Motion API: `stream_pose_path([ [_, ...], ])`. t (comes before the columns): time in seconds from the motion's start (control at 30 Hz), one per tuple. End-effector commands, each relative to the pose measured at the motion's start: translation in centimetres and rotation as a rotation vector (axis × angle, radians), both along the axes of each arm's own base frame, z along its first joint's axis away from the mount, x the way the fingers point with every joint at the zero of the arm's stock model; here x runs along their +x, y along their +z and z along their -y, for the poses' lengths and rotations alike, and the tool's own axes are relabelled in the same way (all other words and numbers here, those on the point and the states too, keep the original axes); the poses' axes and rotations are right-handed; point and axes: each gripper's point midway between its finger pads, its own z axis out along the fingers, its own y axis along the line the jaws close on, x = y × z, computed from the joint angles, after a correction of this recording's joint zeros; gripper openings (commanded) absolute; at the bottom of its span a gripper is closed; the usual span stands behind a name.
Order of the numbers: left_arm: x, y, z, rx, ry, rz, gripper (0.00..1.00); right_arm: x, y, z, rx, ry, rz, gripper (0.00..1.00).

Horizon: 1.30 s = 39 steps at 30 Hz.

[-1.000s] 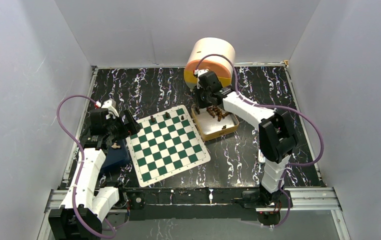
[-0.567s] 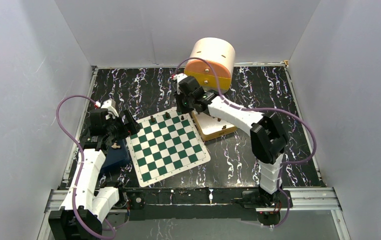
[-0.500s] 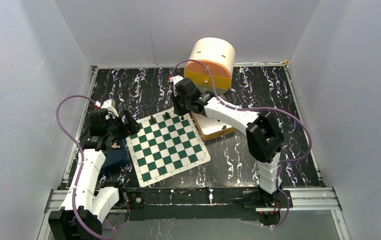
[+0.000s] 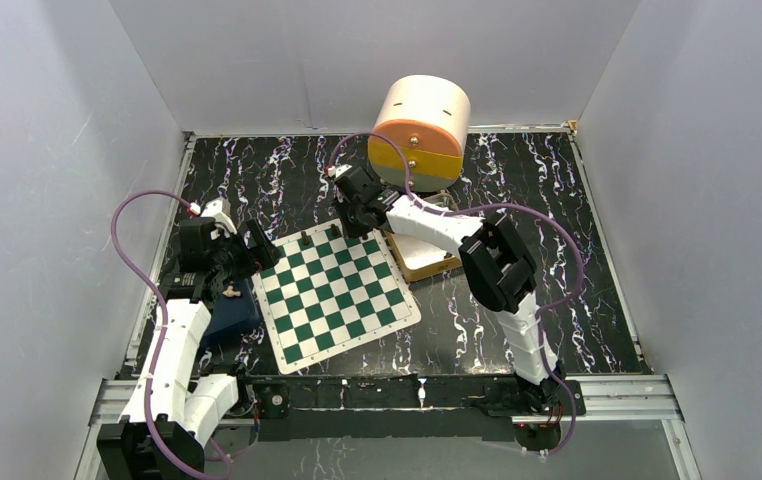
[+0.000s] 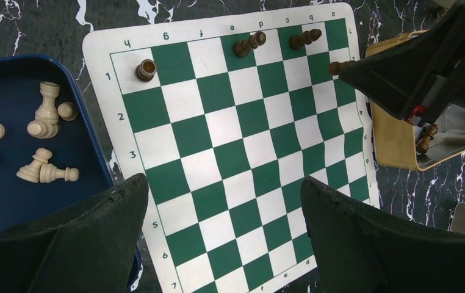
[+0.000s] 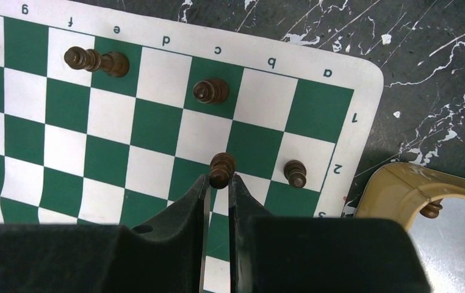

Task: Set up the chess pieces on the board
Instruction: Place the chess piece on the chessboard.

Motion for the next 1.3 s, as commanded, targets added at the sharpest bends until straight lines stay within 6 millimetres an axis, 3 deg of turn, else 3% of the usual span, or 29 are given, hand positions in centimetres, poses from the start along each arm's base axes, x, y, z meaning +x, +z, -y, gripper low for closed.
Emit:
stream_pose_path([
  [0.0,0.2,1.1,-0.1,0.007,0.003,0.039,0.91,1.2,1.4,-1.0,0.018,-0.017,0.026,0.15],
  [0.67,0.2,1.2,-0.2,0.009,0.005,0.043,0.91,1.8,-1.5,-0.2,-0.073,-0.05,-0.013,0.16],
  [1.07,0.2,1.2,-0.4,0.019,0.013,0.039,0.91,1.9,-2.5,0.4,-0.117,-0.052,-0.023,0.19],
  [1.27,0.2,1.1,-0.4,0.02,0.011,0.034,0.91,2.2,-2.0,0.3,-0.11,-0.044,-0.009,0.22],
])
